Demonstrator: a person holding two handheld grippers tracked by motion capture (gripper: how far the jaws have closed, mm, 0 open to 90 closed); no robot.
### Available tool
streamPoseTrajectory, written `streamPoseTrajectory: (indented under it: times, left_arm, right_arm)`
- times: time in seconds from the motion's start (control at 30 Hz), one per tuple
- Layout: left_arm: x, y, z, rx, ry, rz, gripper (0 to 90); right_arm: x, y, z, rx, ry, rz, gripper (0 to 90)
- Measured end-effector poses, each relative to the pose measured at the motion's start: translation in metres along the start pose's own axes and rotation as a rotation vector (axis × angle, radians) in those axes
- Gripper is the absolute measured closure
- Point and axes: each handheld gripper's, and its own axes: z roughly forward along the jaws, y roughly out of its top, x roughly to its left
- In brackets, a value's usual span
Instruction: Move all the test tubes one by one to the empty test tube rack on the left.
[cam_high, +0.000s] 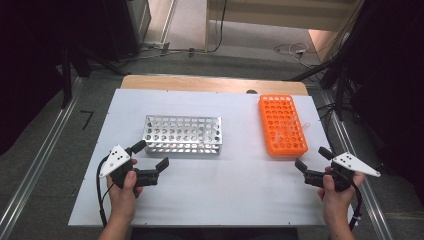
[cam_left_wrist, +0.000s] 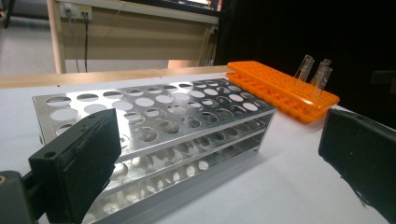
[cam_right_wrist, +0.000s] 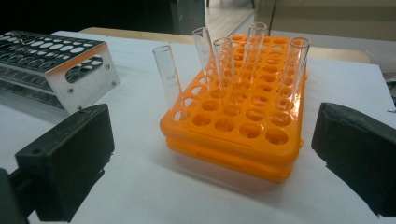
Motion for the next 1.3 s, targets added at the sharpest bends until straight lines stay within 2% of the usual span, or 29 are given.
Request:
streamPoseTrajectory:
  times: [0.27, 0.43, 0.57, 0.6, 0.63, 0.67, 0.93, 1.17, 1.3]
  left_arm:
    - [-0.001, 0.001, 0.002, 0.009, 0.001, 0.02, 0.0]
    - [-0.002, 0.001, 0.003, 0.014, 0.002, 0.025, 0.0]
    - [-0.003, 0.001, 0.004, 0.012, -0.001, 0.026, 0.0]
    - [-0.003, 0.002, 0.004, 0.012, -0.002, 0.026, 0.0]
    - [-0.003, 0.002, 0.004, 0.011, 0.0, 0.025, 0.0]
    - [-0.003, 0.002, 0.004, 0.012, 0.002, 0.025, 0.0]
    - [-0.003, 0.001, 0.007, 0.025, -0.003, 0.024, 0.0]
    - [-0.005, 0.0, 0.009, 0.027, -0.017, 0.027, 0.0]
    - [-0.006, 0.0, 0.01, 0.027, -0.02, 0.024, 0.0]
  right_arm:
    - [0.002, 0.003, -0.001, 0.0, -0.003, 0.006, 0.0]
    - [0.004, 0.011, 0.001, -0.009, -0.016, 0.007, 1.2]
    - [0.009, 0.019, 0.007, 0.007, -0.022, -0.002, 2.4]
    - [0.01, 0.022, 0.012, 0.021, -0.001, -0.004, 4.5]
    - [0.01, 0.022, 0.012, 0.021, -0.001, -0.004, 4.5]
    - [0.012, 0.023, 0.02, 0.038, 0.029, -0.004, 5.4]
    - [0.022, 0.018, 0.05, 0.094, 0.083, -0.007, 21.2]
    - [0.028, 0.016, 0.078, 0.168, 0.063, -0.024, 35.2]
    - [0.027, 0.013, 0.089, 0.188, 0.058, -0.019, 43.0]
